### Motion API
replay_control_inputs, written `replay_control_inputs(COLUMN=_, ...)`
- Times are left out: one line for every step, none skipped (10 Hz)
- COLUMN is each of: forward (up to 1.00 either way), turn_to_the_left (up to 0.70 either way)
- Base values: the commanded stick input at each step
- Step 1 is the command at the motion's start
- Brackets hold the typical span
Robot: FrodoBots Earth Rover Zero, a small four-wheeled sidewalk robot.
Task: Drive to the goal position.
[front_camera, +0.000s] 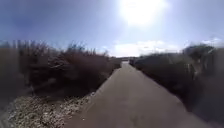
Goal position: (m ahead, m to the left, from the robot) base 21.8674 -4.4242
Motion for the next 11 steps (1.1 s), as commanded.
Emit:
replay_control_inputs(forward=0.70, turn_to_the_left=0.05)
replay_control_inputs(forward=0.70, turn_to_the_left=0.05)
replay_control_inputs(forward=0.70, turn_to_the_left=0.05)
replay_control_inputs(forward=0.70, turn_to_the_left=0.05)
replay_control_inputs(forward=0.70, turn_to_the_left=0.05)
replay_control_inputs(forward=0.70, turn_to_the_left=0.05)
replay_control_inputs(forward=0.70, turn_to_the_left=0.05)
replay_control_inputs(forward=0.70, turn_to_the_left=0.05)
replay_control_inputs(forward=0.70, turn_to_the_left=0.05)
replay_control_inputs(forward=0.70, turn_to_the_left=0.05)
replay_control_inputs(forward=0.70, turn_to_the_left=0.05)
